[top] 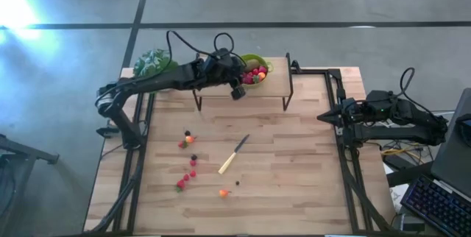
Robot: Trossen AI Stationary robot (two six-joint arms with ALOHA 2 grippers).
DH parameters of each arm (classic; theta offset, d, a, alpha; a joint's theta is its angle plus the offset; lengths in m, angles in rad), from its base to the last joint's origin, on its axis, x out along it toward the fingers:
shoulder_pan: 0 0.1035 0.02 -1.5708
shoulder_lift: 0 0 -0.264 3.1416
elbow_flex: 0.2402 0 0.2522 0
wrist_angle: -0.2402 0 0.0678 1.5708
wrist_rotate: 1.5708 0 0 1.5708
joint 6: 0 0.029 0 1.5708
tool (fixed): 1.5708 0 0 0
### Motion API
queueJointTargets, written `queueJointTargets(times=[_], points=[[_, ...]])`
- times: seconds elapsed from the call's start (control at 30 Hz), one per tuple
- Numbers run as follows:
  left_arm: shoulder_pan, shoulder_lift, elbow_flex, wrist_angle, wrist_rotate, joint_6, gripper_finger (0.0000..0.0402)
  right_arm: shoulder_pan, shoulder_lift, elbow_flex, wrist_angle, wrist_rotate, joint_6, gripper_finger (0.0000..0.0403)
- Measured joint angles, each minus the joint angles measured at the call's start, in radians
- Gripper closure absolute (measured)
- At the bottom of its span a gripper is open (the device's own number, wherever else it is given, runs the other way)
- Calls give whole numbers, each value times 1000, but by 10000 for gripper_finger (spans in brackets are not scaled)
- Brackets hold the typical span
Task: Pick & Place Fruit
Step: Put the blueberry into the strainer bowl
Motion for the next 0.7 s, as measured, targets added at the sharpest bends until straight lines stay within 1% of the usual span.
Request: queueJointTargets(times=[0.13,0.23,0.4,0.57,0.7], points=[[-43,-24,9,-14,101,2,274,0,0,0,0,0,0,394],[-86,-33,9,-16,152,12,274,0,0,0,0,0,0,394],[-181,-33,5,-38,167,13,276,0,0,0,0,0,0,394],[-289,-24,3,-99,166,28,274,0,0,0,0,0,0,394],[-376,-24,-25,-107,166,-3,277,0,0,0,0,0,0,394]])
